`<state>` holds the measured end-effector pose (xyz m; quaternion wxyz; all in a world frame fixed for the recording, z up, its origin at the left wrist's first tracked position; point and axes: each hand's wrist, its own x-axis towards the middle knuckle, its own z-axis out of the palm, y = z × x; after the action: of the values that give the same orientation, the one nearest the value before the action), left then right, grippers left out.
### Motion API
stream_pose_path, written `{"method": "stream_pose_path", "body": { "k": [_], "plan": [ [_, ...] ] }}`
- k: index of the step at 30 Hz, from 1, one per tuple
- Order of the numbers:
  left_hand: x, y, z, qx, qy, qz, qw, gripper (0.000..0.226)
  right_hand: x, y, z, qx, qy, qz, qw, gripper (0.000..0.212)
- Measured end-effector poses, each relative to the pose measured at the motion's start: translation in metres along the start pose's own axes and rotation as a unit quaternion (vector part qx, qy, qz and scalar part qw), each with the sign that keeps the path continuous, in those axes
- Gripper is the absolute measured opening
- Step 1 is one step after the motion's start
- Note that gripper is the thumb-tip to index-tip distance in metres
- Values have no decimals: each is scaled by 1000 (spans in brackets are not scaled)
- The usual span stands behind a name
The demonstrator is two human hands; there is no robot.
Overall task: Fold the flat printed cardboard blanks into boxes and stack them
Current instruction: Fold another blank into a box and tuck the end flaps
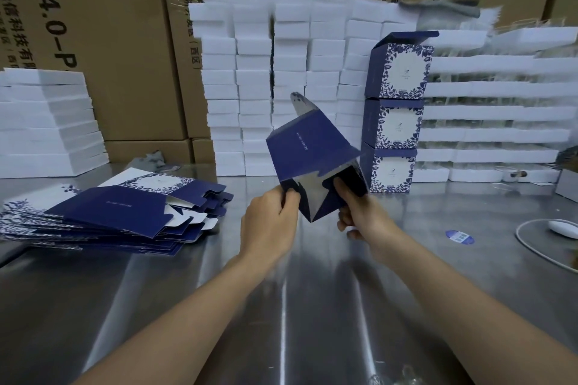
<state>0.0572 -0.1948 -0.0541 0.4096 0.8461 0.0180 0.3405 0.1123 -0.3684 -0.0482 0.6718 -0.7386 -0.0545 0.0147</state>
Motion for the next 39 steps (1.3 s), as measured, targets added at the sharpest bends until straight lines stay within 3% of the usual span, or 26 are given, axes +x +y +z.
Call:
{"method": "stream_pose_path", "body": {
  "k": [4, 11, 15, 19, 25, 33, 39],
  "plan": [
    [0, 2, 2, -42, 25, 21, 999, 48, -4, -2, 9, 14, -10, -26, 1000, 44],
    [-15, 13, 14, -90, -60, -74, 991, 47, -11, -6, 25, 124, 42, -19, 991, 47],
    [-11, 11, 20, -204, -119, -165, 958, 40, -17, -7, 30, 130, 44, -14, 990, 49],
    [-10, 14, 20, -297, -123, -211, 923, 31, -22, -9, 32, 114, 29, 3, 993, 48],
    [-10, 15, 16, -334, -124, -224, 907, 37, -32, -10, 36, 73, -59, -6, 996, 32],
    [-12, 20, 11, -363, -149, -260, 882, 41, -36, -14, 39, 87, -47, -9, 995, 34],
    [-11, 20, 13, -368, -123, -280, 878, 37, -39, -15, 39, 55, -63, -3, 997, 31]
  ]
}}
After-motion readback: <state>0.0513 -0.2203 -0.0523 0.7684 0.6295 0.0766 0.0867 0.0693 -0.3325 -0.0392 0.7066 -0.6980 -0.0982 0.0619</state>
